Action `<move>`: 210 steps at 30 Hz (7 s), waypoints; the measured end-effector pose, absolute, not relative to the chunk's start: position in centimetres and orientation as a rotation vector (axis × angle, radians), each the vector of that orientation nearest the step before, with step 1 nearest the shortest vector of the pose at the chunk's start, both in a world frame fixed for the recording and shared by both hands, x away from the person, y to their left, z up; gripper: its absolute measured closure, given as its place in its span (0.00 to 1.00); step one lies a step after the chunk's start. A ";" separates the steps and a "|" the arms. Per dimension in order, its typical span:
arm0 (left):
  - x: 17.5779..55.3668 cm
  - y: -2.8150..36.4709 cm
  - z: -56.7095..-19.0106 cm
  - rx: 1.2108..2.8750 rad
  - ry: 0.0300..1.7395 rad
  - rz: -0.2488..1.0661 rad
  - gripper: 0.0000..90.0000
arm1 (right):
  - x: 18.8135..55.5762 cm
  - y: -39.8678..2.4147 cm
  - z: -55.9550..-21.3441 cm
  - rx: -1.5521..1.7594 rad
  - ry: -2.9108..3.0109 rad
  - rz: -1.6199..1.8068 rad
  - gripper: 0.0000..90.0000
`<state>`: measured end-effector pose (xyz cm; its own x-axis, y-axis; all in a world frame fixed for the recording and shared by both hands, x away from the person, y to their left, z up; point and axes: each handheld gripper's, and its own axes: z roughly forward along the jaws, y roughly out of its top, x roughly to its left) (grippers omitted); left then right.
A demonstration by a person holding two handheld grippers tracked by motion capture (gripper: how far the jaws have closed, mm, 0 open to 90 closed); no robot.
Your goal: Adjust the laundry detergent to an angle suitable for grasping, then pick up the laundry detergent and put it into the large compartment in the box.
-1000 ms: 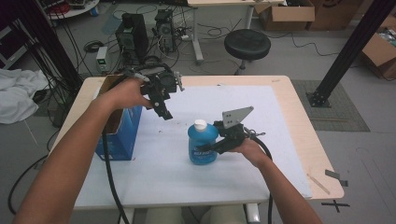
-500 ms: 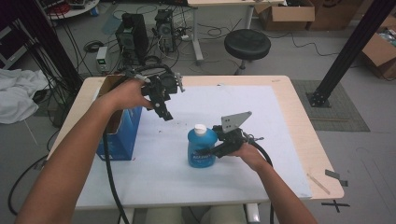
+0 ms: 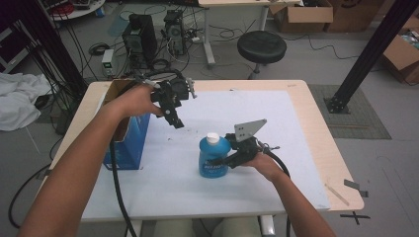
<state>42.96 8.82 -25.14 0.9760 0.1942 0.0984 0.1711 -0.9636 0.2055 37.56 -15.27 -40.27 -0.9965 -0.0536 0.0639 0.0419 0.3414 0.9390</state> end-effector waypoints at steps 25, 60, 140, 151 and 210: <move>42.9 8.9 -25.1 2.925 0.277 0.177 0.24 | 37.7 -15.4 -40.4 -0.046 -2.493 -1.765 0.33; 42.9 8.8 -25.2 2.923 0.283 0.178 0.24 | 37.3 -18.3 -39.0 -0.147 -2.574 -1.735 0.17; 42.3 8.8 -24.9 2.913 0.297 0.188 0.24 | 34.7 -31.4 -31.2 -0.558 -3.091 -0.720 0.18; 42.0 8.8 -24.6 2.910 0.284 0.181 0.23 | 34.7 -31.1 -31.2 -0.547 -3.091 -0.743 0.18; 35.9 2.1 -22.9 2.877 -0.045 0.068 0.22 | 34.1 -30.9 -31.5 -0.526 -3.103 -0.750 0.18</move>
<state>35.87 2.09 -22.89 0.9984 -0.0247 0.0502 -0.0370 -0.9650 0.2595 34.13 -30.91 -31.45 -0.9428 0.3329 -0.0150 0.2894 0.8402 0.4587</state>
